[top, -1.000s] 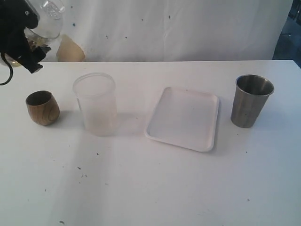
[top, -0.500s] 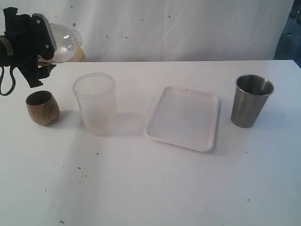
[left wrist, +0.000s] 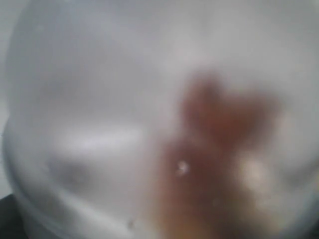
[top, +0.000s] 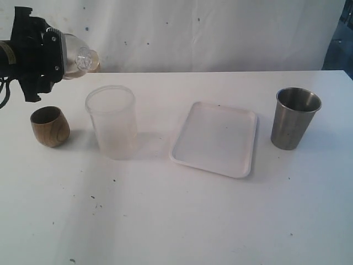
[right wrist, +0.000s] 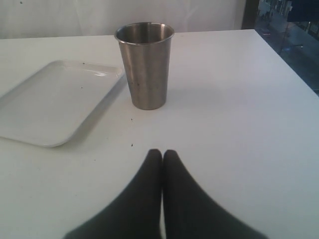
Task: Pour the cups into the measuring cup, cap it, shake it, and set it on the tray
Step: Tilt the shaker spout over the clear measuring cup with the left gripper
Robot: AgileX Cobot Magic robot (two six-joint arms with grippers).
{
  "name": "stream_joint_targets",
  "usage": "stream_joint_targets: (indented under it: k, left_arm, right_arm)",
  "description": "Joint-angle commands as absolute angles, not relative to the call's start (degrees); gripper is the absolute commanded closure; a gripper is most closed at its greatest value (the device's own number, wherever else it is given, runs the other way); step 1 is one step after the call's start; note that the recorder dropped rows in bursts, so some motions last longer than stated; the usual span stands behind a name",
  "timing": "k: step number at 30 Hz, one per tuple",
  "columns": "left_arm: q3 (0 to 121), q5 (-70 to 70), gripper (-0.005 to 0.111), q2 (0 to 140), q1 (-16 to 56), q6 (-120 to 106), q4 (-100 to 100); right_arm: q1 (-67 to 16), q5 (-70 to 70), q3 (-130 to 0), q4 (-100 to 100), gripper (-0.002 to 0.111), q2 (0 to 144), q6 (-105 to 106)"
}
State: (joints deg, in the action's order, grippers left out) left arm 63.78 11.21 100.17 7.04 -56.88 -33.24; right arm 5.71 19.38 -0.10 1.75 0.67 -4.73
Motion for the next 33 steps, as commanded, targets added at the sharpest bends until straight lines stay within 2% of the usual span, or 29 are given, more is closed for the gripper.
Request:
stream_joint_targets:
  k: [1,20,33]
  left_arm:
    - [64.8,15.3,0.107,99.3,7.5,-60.5,-33.4]
    - [64.8,15.4,0.107,99.3,7.5,-68.8,-32.2]
    - [64.8,19.7,0.107,99.3,7.5,-82.5,-22.5]
  right_arm:
    - [5.7,19.2,0.0,2.0,0.108,0.6,-4.8]
    - [5.7,19.2,0.0,2.0,0.108,0.6,-4.8]
    - [5.7,19.2,0.0,2.0,0.108,0.6,-4.8]
